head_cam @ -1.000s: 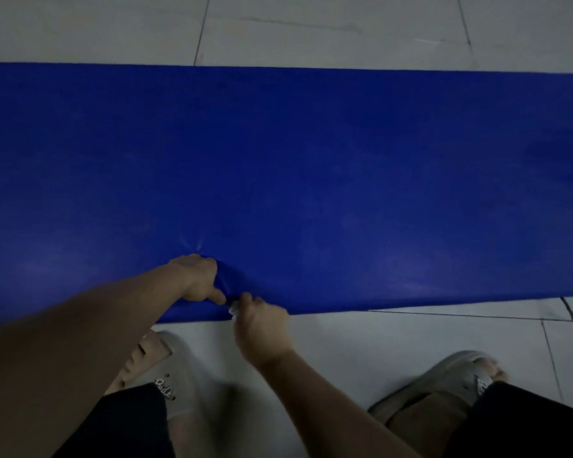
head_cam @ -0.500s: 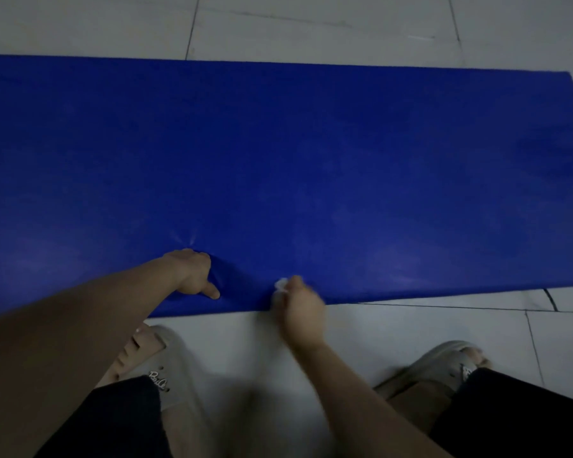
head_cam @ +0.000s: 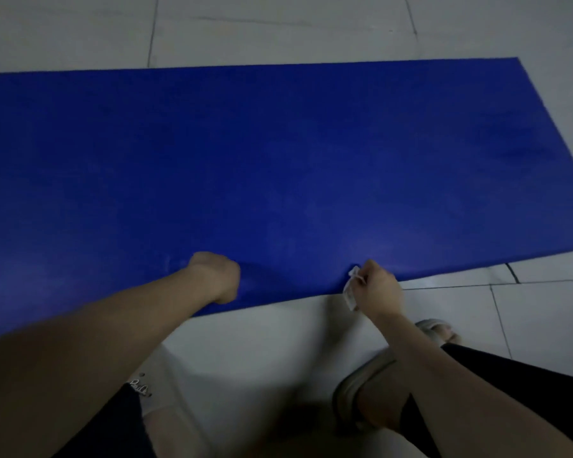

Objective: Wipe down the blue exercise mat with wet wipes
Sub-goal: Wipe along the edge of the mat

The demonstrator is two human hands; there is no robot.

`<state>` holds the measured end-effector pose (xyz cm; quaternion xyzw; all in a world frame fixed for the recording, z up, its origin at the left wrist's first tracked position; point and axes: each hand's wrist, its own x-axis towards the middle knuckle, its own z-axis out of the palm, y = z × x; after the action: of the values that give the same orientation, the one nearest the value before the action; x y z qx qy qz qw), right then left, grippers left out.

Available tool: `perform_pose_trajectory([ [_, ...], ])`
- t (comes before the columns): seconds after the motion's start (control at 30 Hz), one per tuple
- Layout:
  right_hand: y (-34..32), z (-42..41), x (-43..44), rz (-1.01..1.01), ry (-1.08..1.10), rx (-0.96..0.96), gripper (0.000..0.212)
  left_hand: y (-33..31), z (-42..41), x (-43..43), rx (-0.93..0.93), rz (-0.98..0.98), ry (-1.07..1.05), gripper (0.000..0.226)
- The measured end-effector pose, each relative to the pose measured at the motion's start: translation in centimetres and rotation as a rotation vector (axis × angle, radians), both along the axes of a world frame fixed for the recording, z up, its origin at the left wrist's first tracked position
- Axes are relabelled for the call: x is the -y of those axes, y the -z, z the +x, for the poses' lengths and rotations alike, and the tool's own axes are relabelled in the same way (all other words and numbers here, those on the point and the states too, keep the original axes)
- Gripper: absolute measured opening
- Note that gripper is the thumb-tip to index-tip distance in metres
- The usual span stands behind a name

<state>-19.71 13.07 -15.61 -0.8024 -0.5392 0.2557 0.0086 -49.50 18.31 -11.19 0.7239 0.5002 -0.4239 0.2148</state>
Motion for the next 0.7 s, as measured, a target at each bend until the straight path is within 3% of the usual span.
perform_pose_trajectory([
  [0.1,0.6,0.2,-0.1,0.021,0.071,-0.093,0.024,0.5,5.4,1.0,0.274,0.048,0.073,0.026],
  [0.17,0.9,0.0,0.3,0.038,0.139,-0.159,0.027,1.6,7.6,1.9,0.249,0.11,0.177,0.031],
  [0.27,0.6,-0.9,0.7,0.056,0.17,-0.25,0.029,3.0,8.6,2.2,0.152,0.188,0.365,0.012],
  [0.4,0.6,-2.9,0.9,0.087,0.125,-0.316,0.022,1.7,7.9,1.7,0.123,0.176,0.512,0.012],
  [0.5,1.0,-5.6,0.9,0.08,-0.039,-0.285,0.018,0.8,5.0,1.7,0.123,0.157,0.442,0.014],
  [0.7,1.9,-14.9,2.7,0.177,-0.586,-0.106,0.027,0.9,-6.3,2.1,0.064,-0.03,0.224,0.014],
])
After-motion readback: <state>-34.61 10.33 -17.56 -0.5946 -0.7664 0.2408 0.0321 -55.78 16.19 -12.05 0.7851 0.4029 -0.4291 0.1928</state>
